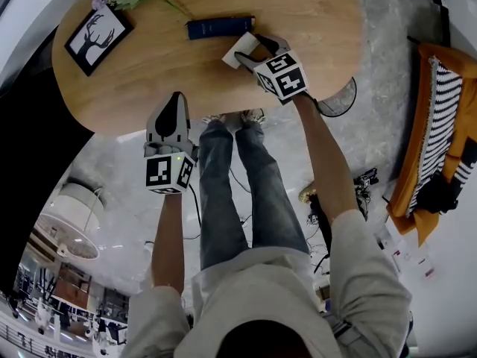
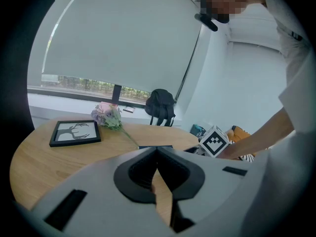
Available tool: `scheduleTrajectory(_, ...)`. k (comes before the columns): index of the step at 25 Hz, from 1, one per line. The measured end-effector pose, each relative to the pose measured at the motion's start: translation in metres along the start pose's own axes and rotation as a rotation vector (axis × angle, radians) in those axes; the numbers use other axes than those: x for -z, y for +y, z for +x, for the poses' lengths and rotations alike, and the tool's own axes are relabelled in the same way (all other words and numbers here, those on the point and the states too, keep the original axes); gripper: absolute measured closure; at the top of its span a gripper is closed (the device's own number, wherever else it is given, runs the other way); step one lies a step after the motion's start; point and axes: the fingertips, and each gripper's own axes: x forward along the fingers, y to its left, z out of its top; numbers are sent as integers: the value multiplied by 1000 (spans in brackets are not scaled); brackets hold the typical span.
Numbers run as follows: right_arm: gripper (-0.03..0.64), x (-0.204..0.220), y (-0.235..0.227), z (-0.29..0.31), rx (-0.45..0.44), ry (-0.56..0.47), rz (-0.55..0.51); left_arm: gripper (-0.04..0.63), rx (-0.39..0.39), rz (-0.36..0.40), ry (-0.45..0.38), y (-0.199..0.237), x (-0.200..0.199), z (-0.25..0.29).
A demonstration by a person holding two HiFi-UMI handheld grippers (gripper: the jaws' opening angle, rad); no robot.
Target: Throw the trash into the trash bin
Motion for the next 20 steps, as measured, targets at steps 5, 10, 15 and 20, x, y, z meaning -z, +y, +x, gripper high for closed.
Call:
scheduleTrajectory(5, 426, 0, 7, -12, -14, 9, -52, 577, 1, 6, -8, -1, -3, -2)
scheduleTrajectory(10, 522, 5, 17, -26, -41, 9, -38, 577, 11, 14, -12, -5, -4, -2)
scheduleTrajectory(15, 567, 4, 37, -47, -101, -55, 20, 577, 37, 32, -20, -19, -8, -2)
scheduleTrajectory(20, 584, 9, 66, -71, -127, -126, 46, 577, 72, 57, -23, -37, -9, -1)
